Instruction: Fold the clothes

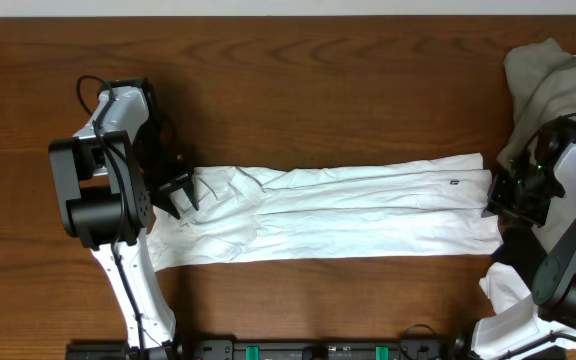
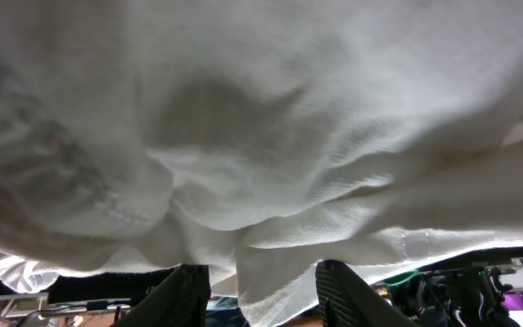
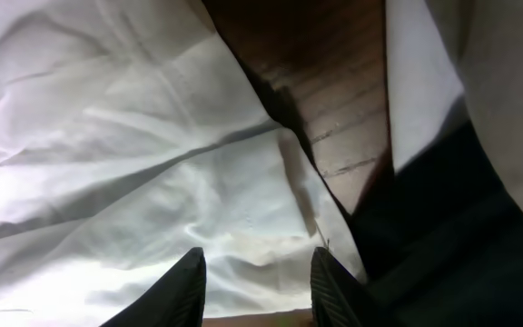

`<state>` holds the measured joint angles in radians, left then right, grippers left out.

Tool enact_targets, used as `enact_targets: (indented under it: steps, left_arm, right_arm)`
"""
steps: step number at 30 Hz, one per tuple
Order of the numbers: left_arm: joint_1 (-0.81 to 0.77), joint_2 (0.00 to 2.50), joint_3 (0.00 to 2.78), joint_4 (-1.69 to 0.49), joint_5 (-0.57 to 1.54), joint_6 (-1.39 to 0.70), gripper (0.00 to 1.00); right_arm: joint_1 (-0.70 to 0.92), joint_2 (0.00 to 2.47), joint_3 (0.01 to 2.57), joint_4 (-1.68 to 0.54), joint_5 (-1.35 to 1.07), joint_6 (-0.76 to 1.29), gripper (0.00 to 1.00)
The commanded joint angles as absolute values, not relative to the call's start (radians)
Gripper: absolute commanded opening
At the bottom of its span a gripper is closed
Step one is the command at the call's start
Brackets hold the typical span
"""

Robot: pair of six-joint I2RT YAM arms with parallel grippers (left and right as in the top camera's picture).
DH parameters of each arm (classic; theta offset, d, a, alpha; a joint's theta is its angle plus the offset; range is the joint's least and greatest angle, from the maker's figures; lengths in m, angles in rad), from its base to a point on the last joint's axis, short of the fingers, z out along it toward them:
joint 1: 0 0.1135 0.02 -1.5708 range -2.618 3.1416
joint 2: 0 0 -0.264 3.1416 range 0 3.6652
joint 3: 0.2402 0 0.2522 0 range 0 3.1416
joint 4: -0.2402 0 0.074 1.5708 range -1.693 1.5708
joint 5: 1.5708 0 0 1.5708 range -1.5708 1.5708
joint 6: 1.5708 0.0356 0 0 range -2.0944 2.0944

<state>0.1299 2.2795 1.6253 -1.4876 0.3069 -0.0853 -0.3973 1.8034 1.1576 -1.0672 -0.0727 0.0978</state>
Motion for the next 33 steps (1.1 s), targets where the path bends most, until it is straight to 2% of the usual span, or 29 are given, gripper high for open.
enact_targets:
  steps: [1, 3, 7, 20, 23, 28, 30, 33]
  left_arm:
    - [0.132, 2.255, 1.621, -1.49, 0.294, -0.088, 0.41]
    - [0.132, 2.255, 1.621, -1.49, 0.294, -0.088, 0.41]
    - [0.132, 2.255, 1.621, -1.49, 0.294, -0.088, 0.41]
    - [0.132, 2.255, 1.621, -1.49, 0.294, -0.088, 0.41]
    - [0.132, 2.255, 1.621, -1.49, 0.294, -0.088, 0.41]
    - [0.132, 2.255, 1.621, -1.49, 0.294, -0.088, 0.41]
    - [0.132, 2.255, 1.621, -1.491, 0.294, -0.088, 0.41]
    - [0.132, 2.255, 1.621, -1.491, 0.294, -0.088, 0.41]
  right_arm:
    - [-0.401, 1.792, 1.171, -1.07, -0.056, 0.096, 0.37]
    - [-0.401, 1.792, 1.169, -1.083, -0.047, 0.096, 0.41]
    - [-0.401, 1.792, 1.159, -1.08, -0.023, 0.095, 0.41]
    - [-0.4, 1.792, 1.101, -1.001, -0.059, 0.096, 0.38]
    - [-0.399, 1.792, 1.101, -1.001, -0.063, 0.096, 0.35]
    - [-0.399, 1.792, 1.101, -1.002, -0.064, 0.096, 0.24]
    - [-0.399, 1.792, 1.101, -1.002, -0.064, 0.096, 0.26]
    - [-0.399, 1.792, 1.101, -1.002, -0.058, 0.096, 0.36]
